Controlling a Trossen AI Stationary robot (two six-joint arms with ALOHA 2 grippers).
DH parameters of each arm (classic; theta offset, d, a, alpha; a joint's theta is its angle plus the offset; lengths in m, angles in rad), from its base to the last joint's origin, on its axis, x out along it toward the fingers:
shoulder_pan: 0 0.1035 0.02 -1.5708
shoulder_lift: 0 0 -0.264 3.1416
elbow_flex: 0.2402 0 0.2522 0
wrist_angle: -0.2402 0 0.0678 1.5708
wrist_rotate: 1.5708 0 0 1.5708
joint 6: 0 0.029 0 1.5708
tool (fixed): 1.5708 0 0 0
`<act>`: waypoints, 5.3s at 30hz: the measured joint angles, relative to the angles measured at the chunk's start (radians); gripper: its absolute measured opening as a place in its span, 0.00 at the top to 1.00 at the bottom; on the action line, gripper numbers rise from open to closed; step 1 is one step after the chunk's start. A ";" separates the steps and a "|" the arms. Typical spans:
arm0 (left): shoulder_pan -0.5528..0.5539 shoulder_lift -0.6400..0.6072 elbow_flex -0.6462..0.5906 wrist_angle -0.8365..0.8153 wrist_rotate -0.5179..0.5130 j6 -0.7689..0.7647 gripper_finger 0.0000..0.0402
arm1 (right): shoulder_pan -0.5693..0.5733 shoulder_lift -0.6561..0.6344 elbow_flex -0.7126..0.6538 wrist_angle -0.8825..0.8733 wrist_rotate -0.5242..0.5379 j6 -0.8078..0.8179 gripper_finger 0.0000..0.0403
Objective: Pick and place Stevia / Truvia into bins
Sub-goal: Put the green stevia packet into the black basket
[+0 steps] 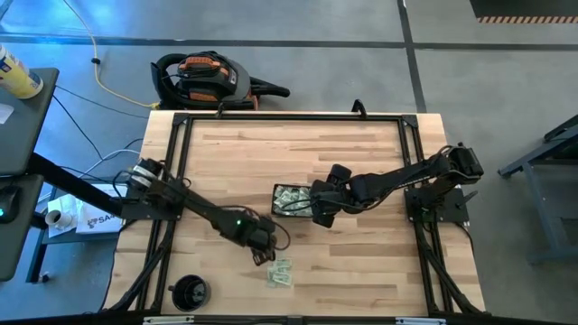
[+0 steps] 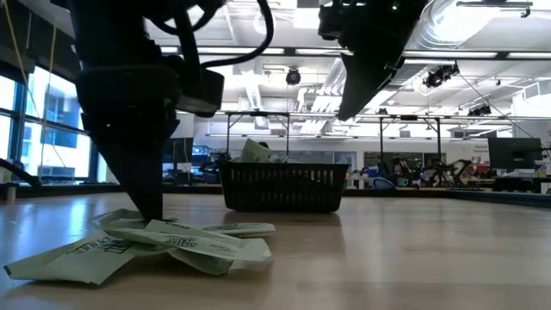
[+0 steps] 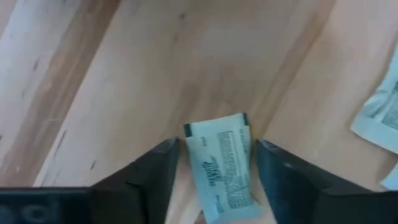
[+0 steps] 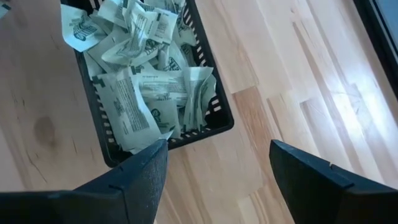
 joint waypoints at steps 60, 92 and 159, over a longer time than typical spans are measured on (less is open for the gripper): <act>-0.002 -0.145 0.366 -0.487 -0.215 0.211 0.39 | 0.060 -0.078 0.001 0.035 -0.302 -0.134 0.37; -0.351 -0.178 0.216 -0.505 -0.344 -0.602 0.47 | 0.230 0.506 0.006 0.882 -0.263 -0.141 0.62; -0.204 0.069 0.063 0.151 -0.075 -0.366 0.64 | 0.027 0.130 0.000 0.200 -0.193 0.002 0.20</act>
